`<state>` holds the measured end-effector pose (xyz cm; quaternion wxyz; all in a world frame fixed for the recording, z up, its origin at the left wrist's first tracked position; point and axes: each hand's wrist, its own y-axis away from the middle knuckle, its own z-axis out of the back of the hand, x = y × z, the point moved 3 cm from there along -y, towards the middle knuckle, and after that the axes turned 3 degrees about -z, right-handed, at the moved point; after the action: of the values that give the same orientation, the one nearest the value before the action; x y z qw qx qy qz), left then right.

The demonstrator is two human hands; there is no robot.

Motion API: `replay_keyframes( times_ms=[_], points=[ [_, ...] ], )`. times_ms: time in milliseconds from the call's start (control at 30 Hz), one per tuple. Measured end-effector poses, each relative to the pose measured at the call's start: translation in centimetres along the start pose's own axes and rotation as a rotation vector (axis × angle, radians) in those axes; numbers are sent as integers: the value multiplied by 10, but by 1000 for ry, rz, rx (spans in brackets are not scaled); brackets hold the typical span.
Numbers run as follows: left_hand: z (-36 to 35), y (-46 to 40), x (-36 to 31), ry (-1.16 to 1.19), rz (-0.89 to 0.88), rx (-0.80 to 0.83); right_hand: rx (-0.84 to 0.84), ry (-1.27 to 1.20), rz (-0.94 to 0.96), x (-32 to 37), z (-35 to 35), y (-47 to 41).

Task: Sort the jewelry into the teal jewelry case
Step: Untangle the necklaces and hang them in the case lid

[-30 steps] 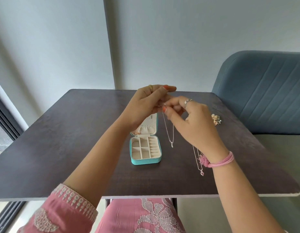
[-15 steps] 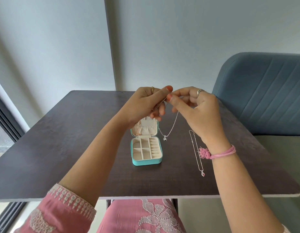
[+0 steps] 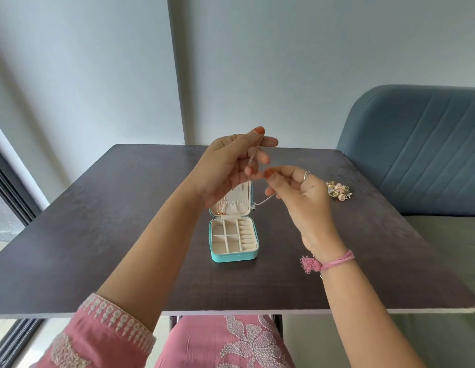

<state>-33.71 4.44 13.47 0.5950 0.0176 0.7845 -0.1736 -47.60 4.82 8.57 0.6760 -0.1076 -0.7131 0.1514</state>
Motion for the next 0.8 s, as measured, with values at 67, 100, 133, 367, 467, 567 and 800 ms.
replay_keyframes(
  times_ms=[67, 100, 133, 367, 467, 567, 800],
  points=[
    [1, -1, 1, 47, -8, -6, -10, 5, 1, -5, 1, 3],
    [2, -2, 1, 62, -15, -12, -12, 20, 1, -8, 1, 4],
    [4, -3, 2, 78, -24, -21, -14, 53, 3, -12, 2, 6],
    [8, -3, 3, 157, -73, -45, -43, 419, 222, -19, 0, 17],
    [7, -3, 5, 109, -76, -54, -74, 595, 389, -12, -2, 21],
    [8, -3, 8, -60, -71, -30, -66, 655, 458, -4, -5, 22],
    [10, 1, 11, -444, 17, 59, 75, 423, 231, 11, 0, 13]
  ],
)
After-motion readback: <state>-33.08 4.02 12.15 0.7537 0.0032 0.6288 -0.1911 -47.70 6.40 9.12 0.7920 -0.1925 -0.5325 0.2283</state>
